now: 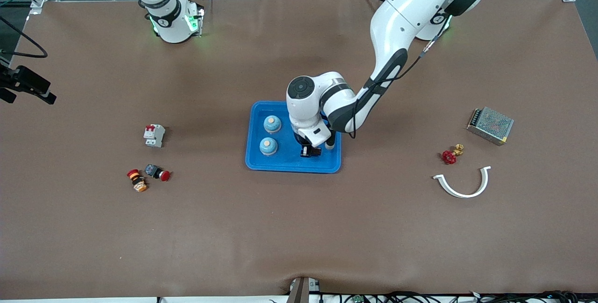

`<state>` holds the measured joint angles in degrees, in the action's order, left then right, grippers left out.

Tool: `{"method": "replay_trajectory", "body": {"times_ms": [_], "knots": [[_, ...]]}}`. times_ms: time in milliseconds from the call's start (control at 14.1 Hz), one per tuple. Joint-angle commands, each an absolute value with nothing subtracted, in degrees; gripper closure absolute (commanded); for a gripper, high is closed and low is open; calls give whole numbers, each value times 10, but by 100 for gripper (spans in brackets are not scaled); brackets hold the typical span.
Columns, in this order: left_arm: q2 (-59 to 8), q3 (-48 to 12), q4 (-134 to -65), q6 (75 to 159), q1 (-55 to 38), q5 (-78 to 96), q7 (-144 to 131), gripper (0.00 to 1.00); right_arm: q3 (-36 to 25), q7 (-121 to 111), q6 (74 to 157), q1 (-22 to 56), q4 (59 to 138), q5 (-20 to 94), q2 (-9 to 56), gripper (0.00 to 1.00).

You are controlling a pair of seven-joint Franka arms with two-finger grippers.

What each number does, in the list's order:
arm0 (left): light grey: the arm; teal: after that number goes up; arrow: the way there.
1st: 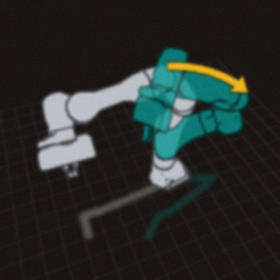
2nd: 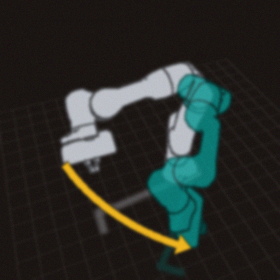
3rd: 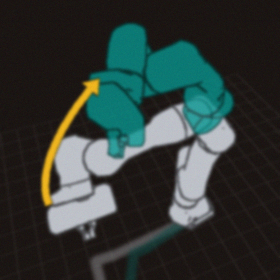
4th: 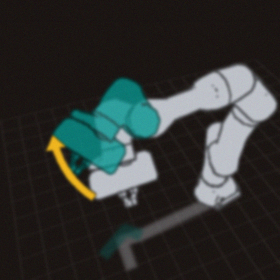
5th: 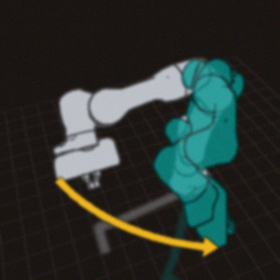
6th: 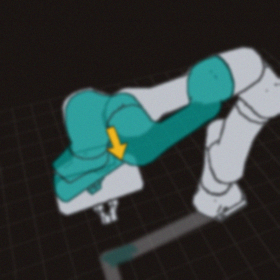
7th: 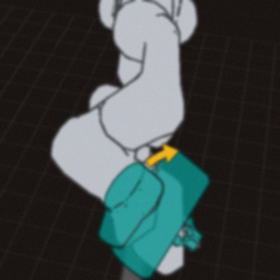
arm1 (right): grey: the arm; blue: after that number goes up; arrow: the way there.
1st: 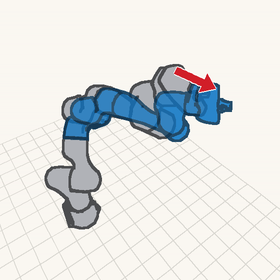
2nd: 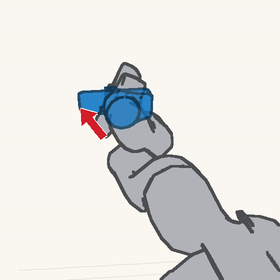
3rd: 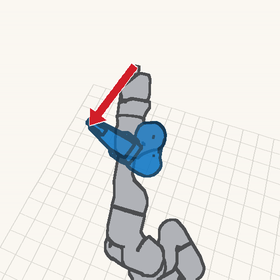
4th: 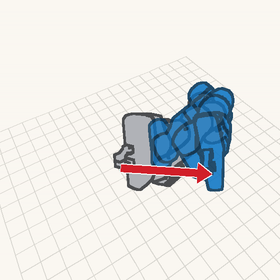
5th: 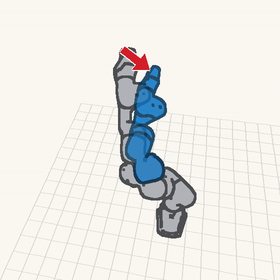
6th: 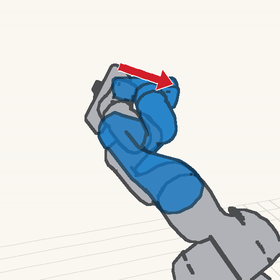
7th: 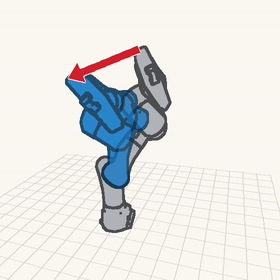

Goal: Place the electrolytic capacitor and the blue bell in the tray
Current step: 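Lower the brown capacitor into the blue tray with the left gripper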

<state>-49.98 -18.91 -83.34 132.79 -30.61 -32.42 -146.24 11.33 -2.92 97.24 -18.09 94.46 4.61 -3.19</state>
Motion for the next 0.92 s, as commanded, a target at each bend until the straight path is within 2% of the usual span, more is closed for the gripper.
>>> {"method": "replay_trajectory", "body": {"times_ms": [0,495,566,636,848], "knots": [[-512,-178,-812,1317,-323,-314,-1470,100,120,-33,969,-194,925,72,-24,0],[-519,-177,-812,1317,-326,-315,-1474,100,114,-23,983,-208,892,101,-4,0],[-518,-177,-812,1317,-325,-315,-1471,89,113,-23,983,-205,892,100,-4,0],[-517,-177,-813,1317,-325,-316,-1471,1,112,-22,980,-204,888,100,-4,0],[-513,-177,-814,1316,-324,-317,-1470,0,43,-23,975,-152,876,110,-4,0]]}}
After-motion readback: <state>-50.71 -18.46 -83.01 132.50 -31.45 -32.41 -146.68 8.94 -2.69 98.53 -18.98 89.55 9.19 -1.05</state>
